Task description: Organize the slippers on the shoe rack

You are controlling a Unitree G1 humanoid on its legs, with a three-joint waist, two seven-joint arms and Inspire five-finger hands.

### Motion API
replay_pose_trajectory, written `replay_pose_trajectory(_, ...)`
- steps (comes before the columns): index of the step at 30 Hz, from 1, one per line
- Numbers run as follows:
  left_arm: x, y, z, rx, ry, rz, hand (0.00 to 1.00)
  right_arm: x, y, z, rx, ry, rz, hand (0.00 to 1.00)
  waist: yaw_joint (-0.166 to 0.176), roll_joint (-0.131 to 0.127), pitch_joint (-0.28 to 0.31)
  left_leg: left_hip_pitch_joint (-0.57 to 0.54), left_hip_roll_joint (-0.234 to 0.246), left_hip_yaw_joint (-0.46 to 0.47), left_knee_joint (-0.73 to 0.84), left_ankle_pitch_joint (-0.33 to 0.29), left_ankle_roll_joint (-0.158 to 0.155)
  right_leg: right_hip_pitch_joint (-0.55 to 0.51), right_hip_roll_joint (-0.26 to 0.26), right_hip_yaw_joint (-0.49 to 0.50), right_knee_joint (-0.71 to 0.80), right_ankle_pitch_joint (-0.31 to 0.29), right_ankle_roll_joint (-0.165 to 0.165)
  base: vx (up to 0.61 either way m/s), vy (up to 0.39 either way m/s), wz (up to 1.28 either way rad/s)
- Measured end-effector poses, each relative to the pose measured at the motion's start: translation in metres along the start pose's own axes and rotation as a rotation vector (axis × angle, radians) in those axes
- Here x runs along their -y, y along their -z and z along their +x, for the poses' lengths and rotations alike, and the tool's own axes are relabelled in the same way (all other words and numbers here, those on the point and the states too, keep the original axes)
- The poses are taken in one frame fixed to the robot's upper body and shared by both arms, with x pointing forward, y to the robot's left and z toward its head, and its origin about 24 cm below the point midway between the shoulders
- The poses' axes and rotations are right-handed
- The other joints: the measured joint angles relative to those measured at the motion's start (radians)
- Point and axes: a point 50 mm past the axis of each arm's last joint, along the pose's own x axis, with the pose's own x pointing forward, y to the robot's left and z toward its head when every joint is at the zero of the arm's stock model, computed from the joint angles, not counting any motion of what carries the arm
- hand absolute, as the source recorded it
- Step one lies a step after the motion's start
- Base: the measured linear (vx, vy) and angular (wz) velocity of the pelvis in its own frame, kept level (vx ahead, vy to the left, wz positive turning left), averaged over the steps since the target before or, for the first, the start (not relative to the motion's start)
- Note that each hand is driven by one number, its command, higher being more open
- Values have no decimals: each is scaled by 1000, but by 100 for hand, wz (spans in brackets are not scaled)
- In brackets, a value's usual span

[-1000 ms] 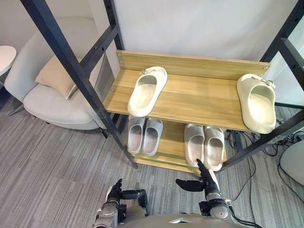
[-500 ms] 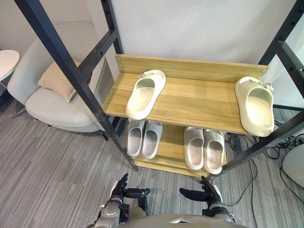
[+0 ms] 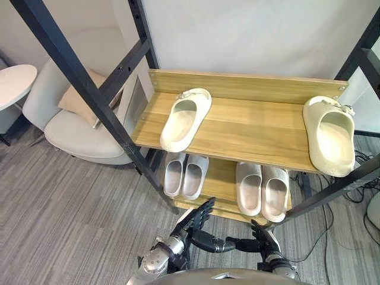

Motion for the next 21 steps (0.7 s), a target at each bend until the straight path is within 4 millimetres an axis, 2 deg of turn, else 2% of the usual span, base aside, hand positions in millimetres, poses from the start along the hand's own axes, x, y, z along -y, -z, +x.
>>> replay_pose_trajectory(5, 18, -28, 7, 128, 88, -75, 100, 5, 3, -1, -14, -3, -10, 100, 0, 9, -5, 8, 0, -6, -1, 0, -1, 13, 0, -5, -3, -1, -2, -5, 0, 1)
replay_pose_trajectory(8, 35, -60, 14, 252, 207, -152, 100, 5, 4, -1, -18, -15, -31, 100, -1, 12, -9, 19, -2, -15, -5, 0, -1, 29, -1, -15, -4, -3, -2, -20, 2, 7)
replay_pose_trajectory(11, 45, -76, 16, 305, 271, -186, 100, 3, 3, 0, -17, -30, -45, 100, 0, 11, -11, 21, -4, -21, -5, 0, -1, 35, 0, -22, -3, -4, -2, -7, 0, 7)
replay_pose_trajectory(21, 62, -78, 15, 266, 346, -327, 100, 1, 7, -1, -35, -43, -57, 100, 1, 9, -35, 35, -2, -20, 0, 1, 1, 46, -6, -22, 6, -4, -1, 0, 0, 0)
